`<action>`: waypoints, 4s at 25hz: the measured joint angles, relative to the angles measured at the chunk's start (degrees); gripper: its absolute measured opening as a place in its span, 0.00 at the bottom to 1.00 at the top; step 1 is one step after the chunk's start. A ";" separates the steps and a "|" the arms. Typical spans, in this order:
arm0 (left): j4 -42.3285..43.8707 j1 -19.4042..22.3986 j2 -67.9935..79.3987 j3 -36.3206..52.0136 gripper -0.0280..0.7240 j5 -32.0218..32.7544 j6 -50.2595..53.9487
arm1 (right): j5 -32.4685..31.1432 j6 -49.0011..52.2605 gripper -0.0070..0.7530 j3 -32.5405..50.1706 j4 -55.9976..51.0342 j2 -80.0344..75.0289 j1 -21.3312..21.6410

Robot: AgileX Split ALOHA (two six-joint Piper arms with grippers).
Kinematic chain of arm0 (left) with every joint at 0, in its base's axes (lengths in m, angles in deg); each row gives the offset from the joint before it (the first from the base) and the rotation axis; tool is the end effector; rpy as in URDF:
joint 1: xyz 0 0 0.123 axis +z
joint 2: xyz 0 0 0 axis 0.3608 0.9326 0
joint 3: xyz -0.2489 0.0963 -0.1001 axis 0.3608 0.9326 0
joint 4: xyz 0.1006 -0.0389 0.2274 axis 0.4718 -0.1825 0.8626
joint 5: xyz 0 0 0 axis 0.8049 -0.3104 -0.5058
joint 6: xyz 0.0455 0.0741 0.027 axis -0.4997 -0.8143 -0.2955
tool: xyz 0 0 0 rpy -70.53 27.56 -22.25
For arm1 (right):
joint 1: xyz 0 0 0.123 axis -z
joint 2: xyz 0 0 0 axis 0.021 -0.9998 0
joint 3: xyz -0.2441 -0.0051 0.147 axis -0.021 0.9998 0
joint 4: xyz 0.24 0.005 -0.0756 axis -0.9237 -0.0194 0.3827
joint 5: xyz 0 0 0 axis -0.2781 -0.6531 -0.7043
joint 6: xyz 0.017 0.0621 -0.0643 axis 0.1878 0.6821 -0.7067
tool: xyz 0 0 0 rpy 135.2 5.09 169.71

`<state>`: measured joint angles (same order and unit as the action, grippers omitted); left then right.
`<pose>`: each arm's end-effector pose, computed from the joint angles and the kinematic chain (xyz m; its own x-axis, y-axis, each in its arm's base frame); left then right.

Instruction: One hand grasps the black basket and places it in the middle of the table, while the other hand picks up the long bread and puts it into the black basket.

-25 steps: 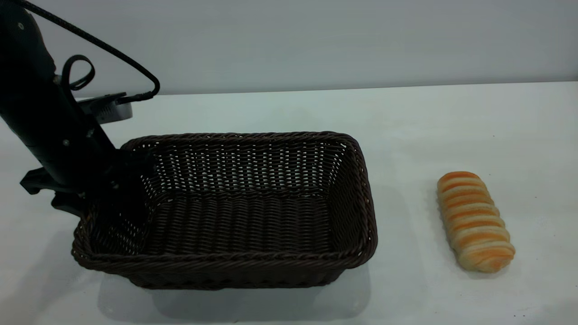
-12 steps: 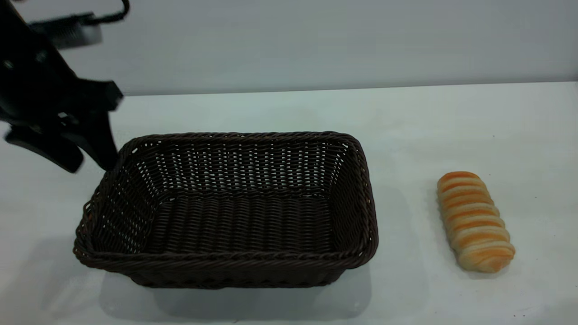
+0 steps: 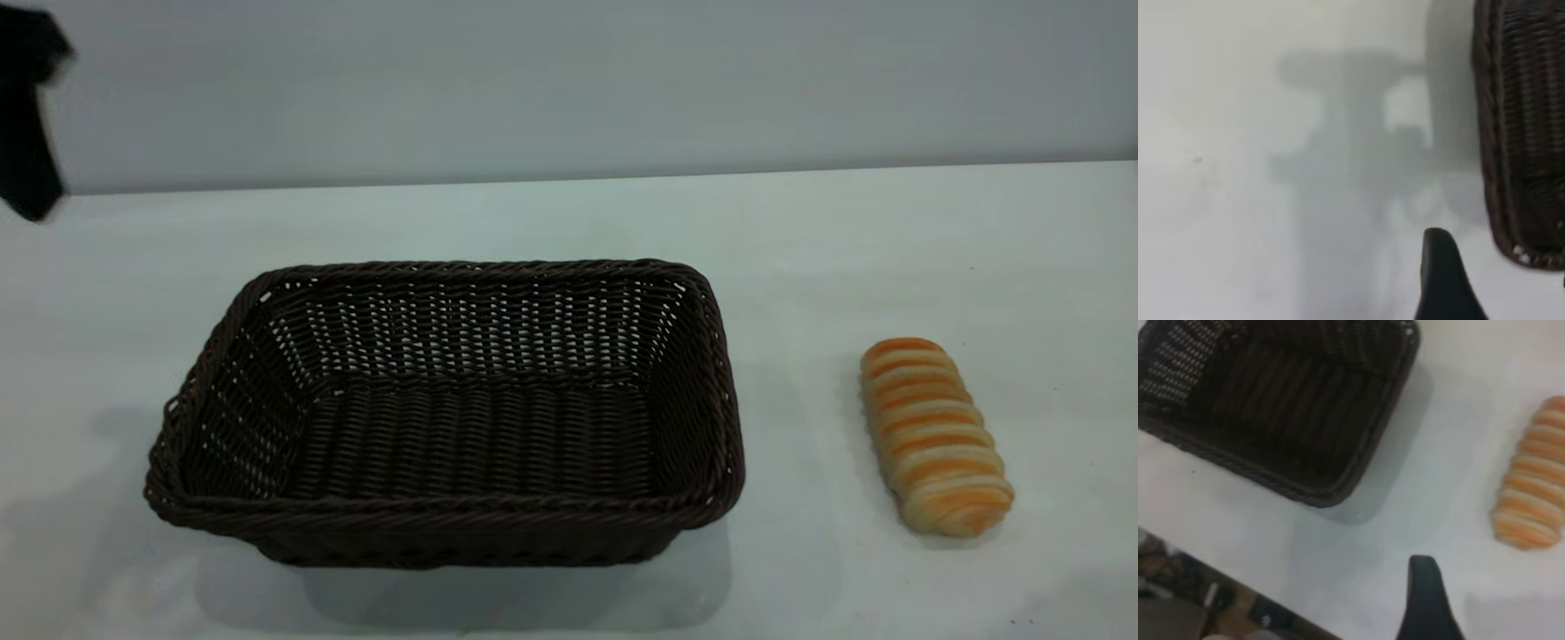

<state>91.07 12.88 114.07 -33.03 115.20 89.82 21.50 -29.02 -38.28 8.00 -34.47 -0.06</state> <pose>0.2920 -0.0412 0.2528 -0.9127 0.0969 -0.3969 0.1062 0.9943 -0.0014 0.1758 0.0438 0.2585 -0.7401 -0.1397 -0.6578 -0.3954 0.8816 0.2577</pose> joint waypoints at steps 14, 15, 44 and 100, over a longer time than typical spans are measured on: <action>1.27 0.00 -12.90 0.05 0.69 6.96 0.47 | 9.91 -4.06 0.67 -11.20 -2.92 -31.11 -0.12; 1.27 0.00 -13.58 0.05 0.69 6.96 0.47 | 10.61 -4.06 0.67 -12.16 -2.86 -33.79 -0.52; 1.27 0.00 -16.37 0.05 0.69 12.73 0.62 | 21.91 -4.87 0.06 -20.78 -0.32 -57.01 -5.73; 2.64 0.00 -27.14 0.15 0.69 20.77 0.88 | -23.42 33.13 0.51 -25.24 37.24 -7.13 -5.31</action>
<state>93.71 12.88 86.93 -32.89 135.96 90.70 -1.92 4.12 -63.51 45.23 -41.60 -5.37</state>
